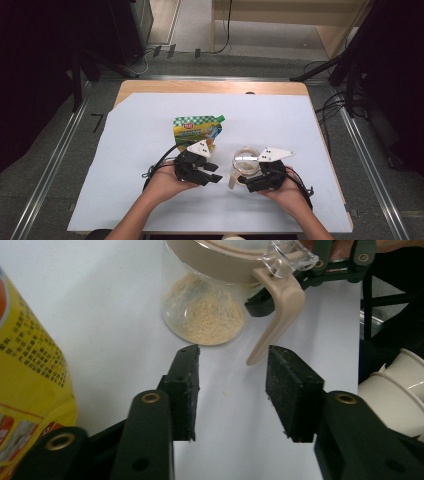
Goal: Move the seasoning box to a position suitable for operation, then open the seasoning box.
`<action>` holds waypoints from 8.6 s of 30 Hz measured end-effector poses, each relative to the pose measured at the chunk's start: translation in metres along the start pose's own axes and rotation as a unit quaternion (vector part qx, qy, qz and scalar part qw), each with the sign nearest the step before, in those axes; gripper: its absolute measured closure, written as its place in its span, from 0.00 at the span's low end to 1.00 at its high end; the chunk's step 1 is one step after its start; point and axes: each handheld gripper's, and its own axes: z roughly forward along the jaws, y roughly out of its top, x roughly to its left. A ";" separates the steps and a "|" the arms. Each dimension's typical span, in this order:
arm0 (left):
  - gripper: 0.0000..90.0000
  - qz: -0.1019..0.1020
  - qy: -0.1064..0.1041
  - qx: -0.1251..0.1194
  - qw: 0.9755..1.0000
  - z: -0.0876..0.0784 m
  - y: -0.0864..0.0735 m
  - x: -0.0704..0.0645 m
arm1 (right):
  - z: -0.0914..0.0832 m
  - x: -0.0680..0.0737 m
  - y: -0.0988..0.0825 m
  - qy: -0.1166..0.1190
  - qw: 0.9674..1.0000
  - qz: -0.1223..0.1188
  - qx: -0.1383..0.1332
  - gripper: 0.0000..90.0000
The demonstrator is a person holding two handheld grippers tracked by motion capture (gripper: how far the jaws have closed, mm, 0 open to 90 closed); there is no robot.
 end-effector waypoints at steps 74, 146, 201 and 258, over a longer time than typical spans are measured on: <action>1.00 0.009 -0.039 -0.018 0.999 0.049 0.027 -0.034 | -0.051 0.008 -0.007 0.028 1.000 -0.003 0.011 1.00; 0.52 -0.012 0.009 -0.056 0.998 0.007 0.014 -0.004 | -0.063 0.010 -0.024 -0.012 0.998 0.059 0.012 1.00; 0.50 -0.004 0.007 -0.045 0.999 0.017 0.014 -0.010 | -0.094 -0.085 -0.024 -0.075 0.993 0.091 -0.026 1.00; 0.15 0.001 0.020 -0.059 0.998 0.054 0.033 -0.014 | -0.026 -0.057 -0.011 -0.049 0.996 0.062 0.030 1.00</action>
